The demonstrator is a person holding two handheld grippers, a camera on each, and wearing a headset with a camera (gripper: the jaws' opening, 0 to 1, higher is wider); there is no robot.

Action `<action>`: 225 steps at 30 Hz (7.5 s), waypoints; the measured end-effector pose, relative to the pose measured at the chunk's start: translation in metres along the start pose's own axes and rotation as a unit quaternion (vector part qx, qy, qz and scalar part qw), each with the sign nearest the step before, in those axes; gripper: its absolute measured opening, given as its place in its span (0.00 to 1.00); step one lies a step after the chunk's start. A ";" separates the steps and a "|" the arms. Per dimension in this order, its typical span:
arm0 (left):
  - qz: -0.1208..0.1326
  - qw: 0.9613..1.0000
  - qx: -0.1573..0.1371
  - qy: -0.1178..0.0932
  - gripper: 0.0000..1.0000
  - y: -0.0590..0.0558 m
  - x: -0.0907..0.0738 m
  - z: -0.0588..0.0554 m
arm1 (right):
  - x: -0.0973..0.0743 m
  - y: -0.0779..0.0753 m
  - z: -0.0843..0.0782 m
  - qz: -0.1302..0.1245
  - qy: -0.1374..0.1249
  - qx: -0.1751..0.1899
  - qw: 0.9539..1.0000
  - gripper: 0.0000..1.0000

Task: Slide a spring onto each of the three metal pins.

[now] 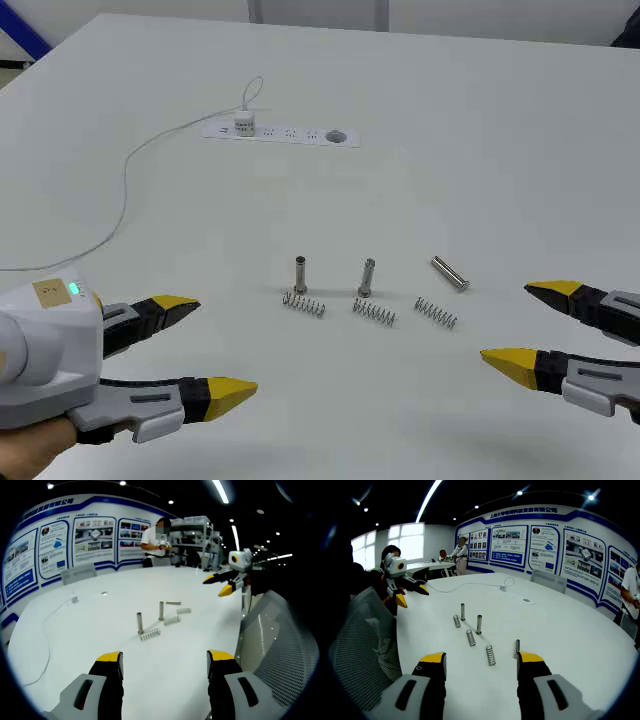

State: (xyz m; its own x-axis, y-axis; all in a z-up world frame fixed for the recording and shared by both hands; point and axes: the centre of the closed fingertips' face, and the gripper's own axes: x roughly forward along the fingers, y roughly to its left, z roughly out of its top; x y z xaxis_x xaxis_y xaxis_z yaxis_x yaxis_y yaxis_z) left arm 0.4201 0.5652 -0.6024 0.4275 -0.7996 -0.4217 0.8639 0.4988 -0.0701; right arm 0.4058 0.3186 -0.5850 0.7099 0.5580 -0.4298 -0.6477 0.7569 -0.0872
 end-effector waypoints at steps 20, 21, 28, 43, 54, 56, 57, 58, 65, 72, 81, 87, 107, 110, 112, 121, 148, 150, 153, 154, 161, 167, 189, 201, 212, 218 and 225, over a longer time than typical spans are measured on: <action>0.000 1.000 0.001 0.002 0.69 -0.002 -0.001 0.001 | 0.003 0.000 0.001 0.008 0.004 -0.003 1.000 0.56; 0.001 1.000 0.001 0.002 0.68 -0.002 -0.001 0.001 | 0.003 0.000 0.001 0.008 0.005 -0.003 1.000 0.56; 0.000 1.000 0.001 0.002 0.68 -0.002 -0.001 0.001 | 0.004 0.001 -0.001 0.007 0.008 -0.001 1.000 0.56; -0.002 1.000 0.001 -0.002 0.68 -0.003 0.001 0.002 | 0.001 -0.005 -0.001 -0.002 0.013 0.008 1.000 0.52; -0.003 1.000 0.003 -0.004 0.68 -0.004 0.002 0.004 | 0.001 -0.011 0.001 -0.007 0.016 0.006 1.000 0.51; -0.003 1.000 0.003 -0.004 0.68 -0.004 0.002 0.004 | 0.001 -0.013 0.002 -0.009 0.017 0.004 1.000 0.51; -0.003 1.000 0.003 -0.004 0.68 -0.004 0.002 0.004 | 0.001 -0.015 0.003 -0.010 0.017 0.003 1.000 0.51; -0.003 1.000 0.003 -0.004 0.68 -0.004 0.002 0.004 | 0.001 -0.016 0.004 -0.011 0.017 0.003 1.000 0.50; -0.002 1.000 0.003 -0.006 0.68 -0.004 0.002 0.005 | 0.002 -0.021 0.009 -0.016 0.014 -0.001 1.000 0.50; -0.001 1.000 0.002 -0.007 0.68 -0.004 0.001 0.006 | 0.001 -0.020 0.007 -0.016 0.018 -0.001 1.000 0.50; -0.003 1.000 0.004 -0.006 0.67 -0.004 0.002 0.005 | 0.002 -0.024 0.006 -0.019 0.024 0.000 1.000 0.49; -0.002 1.000 0.003 -0.007 0.67 -0.004 0.002 0.006 | 0.005 -0.028 0.007 -0.021 0.030 -0.003 0.999 0.48; -0.004 1.000 0.006 -0.007 0.67 -0.006 0.001 0.007 | 0.035 -0.058 0.021 -0.028 0.059 -0.018 0.998 0.43; -0.003 1.000 0.007 -0.006 0.67 -0.006 0.001 0.007 | 0.042 -0.063 0.021 -0.029 0.069 -0.019 0.997 0.41; -0.003 1.000 0.005 -0.007 0.67 -0.005 0.000 0.007 | 0.048 -0.067 0.021 -0.032 0.076 -0.022 0.996 0.41; -0.002 1.000 0.004 -0.006 0.67 -0.005 0.000 0.005 | 0.068 -0.077 0.017 -0.035 0.109 -0.024 0.993 0.35; -0.005 1.000 0.002 -0.003 0.65 -0.007 0.002 0.003 | 0.118 -0.093 -0.018 -0.032 0.220 -0.007 0.975 0.22; -0.005 1.000 0.002 -0.003 0.65 -0.007 0.002 0.002 | 0.122 -0.094 -0.022 -0.031 0.229 -0.006 0.973 0.21; -0.005 1.000 0.000 -0.003 0.65 -0.007 0.002 0.002 | 0.126 -0.096 -0.026 -0.035 0.242 0.000 0.970 0.19; -0.004 1.000 0.000 -0.003 0.65 -0.006 0.002 0.002 | 0.127 -0.097 -0.027 -0.037 0.243 0.001 0.969 0.18; -0.003 1.000 -0.002 -0.002 0.65 -0.006 0.002 0.000 | 0.132 -0.097 -0.039 -0.037 0.270 0.010 0.962 0.16; -0.004 1.000 -0.003 0.000 0.64 -0.006 0.002 -0.001 | 0.136 -0.096 -0.047 -0.035 0.286 0.013 0.958 0.15; -0.002 1.000 -0.009 0.001 0.63 -0.006 0.000 -0.004 | 0.140 -0.100 -0.055 -0.040 0.322 0.060 0.944 0.10; -0.001 1.000 -0.006 0.001 0.63 -0.007 -0.001 -0.002 | 0.136 -0.099 -0.057 -0.064 0.314 0.107 0.941 0.09; -0.006 1.000 0.004 -0.002 0.62 -0.008 0.002 0.005 | 0.116 -0.087 -0.041 -0.064 0.275 0.114 0.953 0.09; -0.008 1.000 0.007 -0.004 0.62 -0.009 0.002 0.007 | 0.106 -0.081 -0.035 -0.072 0.261 0.105 0.957 0.09; -0.009 1.000 0.010 -0.005 0.62 -0.011 0.002 0.009 | 0.099 -0.075 -0.029 -0.077 0.242 0.103 0.962 0.09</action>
State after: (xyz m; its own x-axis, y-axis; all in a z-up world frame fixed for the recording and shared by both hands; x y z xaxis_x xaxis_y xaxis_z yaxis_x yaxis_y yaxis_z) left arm 0.4139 0.5553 -0.5946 0.4147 -0.8112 -0.4123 0.8761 0.4784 -0.0600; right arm 0.5168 0.3066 -0.6474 0.5490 0.2488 -0.7979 -0.4421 0.8966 -0.0246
